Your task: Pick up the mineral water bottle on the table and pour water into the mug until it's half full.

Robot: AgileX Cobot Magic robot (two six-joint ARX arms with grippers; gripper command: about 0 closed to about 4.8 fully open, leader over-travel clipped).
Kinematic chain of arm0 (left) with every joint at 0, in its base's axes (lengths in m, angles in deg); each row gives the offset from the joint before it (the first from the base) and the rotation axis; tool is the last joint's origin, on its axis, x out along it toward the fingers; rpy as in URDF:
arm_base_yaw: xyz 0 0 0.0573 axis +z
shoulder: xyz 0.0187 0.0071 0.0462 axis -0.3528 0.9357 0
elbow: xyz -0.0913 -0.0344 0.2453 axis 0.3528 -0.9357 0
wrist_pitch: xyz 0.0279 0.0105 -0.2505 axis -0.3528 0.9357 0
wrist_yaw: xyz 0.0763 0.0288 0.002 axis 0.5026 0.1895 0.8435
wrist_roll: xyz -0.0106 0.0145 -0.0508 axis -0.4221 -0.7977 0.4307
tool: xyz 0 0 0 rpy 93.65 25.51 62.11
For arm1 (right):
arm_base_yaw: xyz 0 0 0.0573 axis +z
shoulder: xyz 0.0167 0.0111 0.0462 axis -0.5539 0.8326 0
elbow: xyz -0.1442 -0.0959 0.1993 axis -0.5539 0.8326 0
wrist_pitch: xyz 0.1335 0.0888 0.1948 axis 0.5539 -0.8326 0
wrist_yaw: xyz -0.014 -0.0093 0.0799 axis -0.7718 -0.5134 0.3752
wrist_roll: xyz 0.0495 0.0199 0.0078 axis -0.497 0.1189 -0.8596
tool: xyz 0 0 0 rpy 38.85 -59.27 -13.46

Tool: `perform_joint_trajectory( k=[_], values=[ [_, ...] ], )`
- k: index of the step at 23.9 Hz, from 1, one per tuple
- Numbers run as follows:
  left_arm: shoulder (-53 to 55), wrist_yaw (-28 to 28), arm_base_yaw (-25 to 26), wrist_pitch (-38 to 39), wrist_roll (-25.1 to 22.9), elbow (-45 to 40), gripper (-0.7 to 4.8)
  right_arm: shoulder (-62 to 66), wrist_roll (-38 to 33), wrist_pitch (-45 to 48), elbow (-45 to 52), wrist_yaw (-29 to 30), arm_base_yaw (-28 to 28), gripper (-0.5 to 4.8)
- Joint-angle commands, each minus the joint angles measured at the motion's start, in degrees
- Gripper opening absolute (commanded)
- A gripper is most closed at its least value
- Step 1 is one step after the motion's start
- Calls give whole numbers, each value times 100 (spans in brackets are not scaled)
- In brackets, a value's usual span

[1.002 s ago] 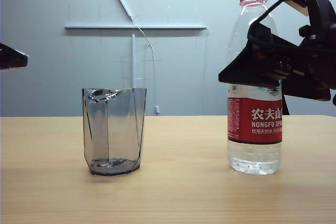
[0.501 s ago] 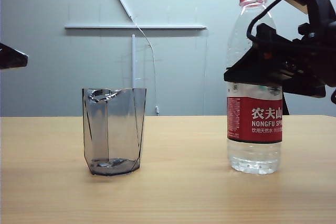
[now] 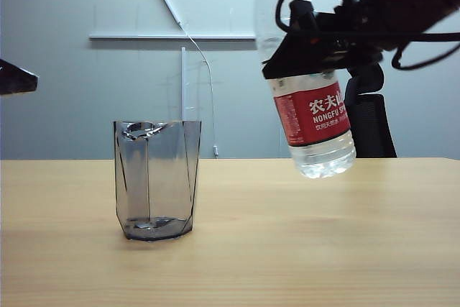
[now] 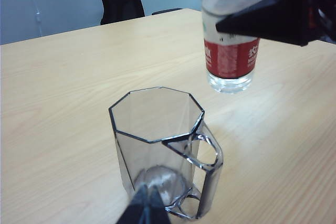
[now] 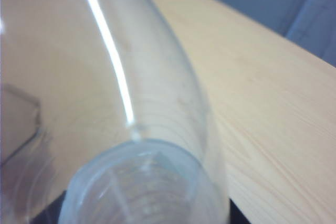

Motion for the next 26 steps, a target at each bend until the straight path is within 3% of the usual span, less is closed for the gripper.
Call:
perform_joint_trajectory(
  k=[1, 5, 12, 20, 26],
  values=[
    [13, -4, 7, -37, 17, 15, -2, 96, 739, -293, -393, -17, 122, 312],
    [13, -4, 9, -39, 17, 15, -2, 601, 1401, -455, -791, -328, 380, 312],
    [13, -2, 9, -39, 17, 15, -2, 1482, 2568, -463, -1322, -1554, 1056, 312],
    [13, -2, 9, -37, 17, 15, -2, 1499, 3744, -398, -1331, -2332, 1115, 312],
    [13, -4, 9, -37, 17, 15, -2, 1558, 4363, -275, -1331, -2382, 1113, 312]
  ],
)
